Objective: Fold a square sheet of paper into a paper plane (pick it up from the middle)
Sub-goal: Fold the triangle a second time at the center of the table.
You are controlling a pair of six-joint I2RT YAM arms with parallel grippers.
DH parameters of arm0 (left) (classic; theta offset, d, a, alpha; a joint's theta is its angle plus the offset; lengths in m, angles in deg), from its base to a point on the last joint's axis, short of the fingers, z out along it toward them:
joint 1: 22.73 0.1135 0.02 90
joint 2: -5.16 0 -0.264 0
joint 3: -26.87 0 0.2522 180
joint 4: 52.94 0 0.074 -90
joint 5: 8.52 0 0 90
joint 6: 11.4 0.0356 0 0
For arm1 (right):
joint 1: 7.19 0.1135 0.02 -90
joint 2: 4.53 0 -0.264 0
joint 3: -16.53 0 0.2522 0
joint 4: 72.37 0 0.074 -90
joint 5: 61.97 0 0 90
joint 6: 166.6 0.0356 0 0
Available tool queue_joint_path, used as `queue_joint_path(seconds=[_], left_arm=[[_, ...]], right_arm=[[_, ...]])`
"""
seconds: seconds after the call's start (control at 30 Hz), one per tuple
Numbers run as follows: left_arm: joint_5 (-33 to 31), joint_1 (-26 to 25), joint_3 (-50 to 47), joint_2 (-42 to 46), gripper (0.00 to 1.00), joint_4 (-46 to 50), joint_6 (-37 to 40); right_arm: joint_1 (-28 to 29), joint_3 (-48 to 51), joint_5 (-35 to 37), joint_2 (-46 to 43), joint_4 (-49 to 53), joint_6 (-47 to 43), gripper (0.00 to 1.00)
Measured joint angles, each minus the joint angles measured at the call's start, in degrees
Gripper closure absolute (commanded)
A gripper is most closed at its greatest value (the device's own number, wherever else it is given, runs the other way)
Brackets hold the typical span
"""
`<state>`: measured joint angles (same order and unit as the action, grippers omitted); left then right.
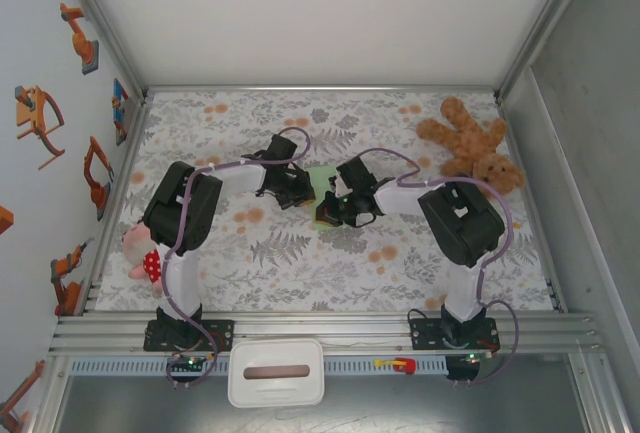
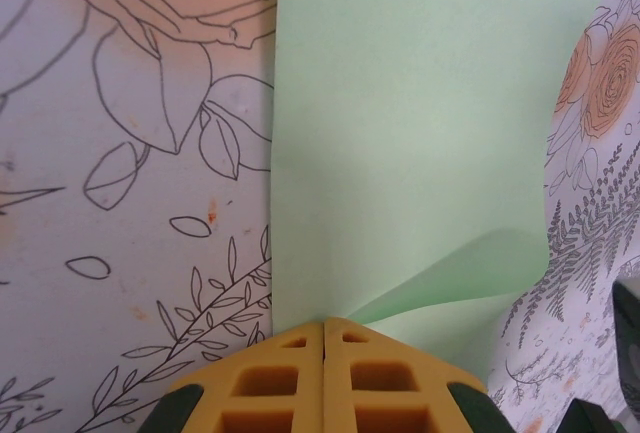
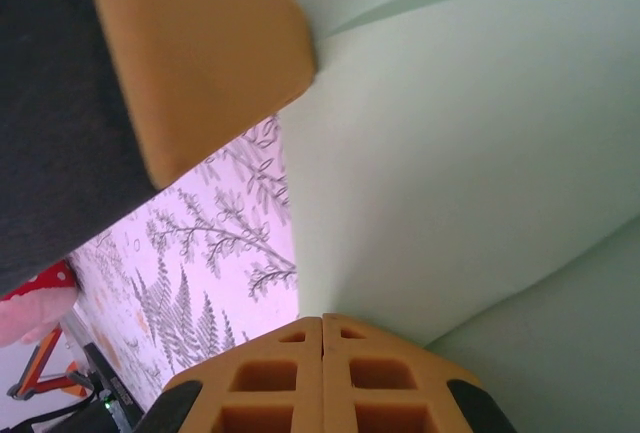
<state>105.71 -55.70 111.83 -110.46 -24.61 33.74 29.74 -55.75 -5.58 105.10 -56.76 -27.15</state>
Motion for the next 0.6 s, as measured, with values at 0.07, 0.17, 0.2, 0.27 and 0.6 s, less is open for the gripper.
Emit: queue_joint_path(seconds=[0.07,0.17,0.2,0.27,0.6], left_arm=[[0.0,0.0,0.0,0.0,0.96,0.0,0.0],[0.0,0.0,0.0,0.0,0.96,0.0,0.0],[0.0,0.0,0.0,0.0,0.96,0.0,0.0],[0.0,0.0,0.0,0.0,0.96,0.0,0.0],[0.0,0.0,0.0,0.0,0.96,0.0,0.0]], right_arm=[[0.6,0.1,0.0,0.0,0.1,0.0,1.00],[1.3,0.3,0.0,0.0,0.1,0.0,1.00],[1.4,0.4,0.0,0.0,0.2,0.0,1.00],[1.6,0.5,0.0,0.0,0.3,0.0,1.00],[1.6,0.6,0.0,0.1,1.4,-1.4,1.00]])
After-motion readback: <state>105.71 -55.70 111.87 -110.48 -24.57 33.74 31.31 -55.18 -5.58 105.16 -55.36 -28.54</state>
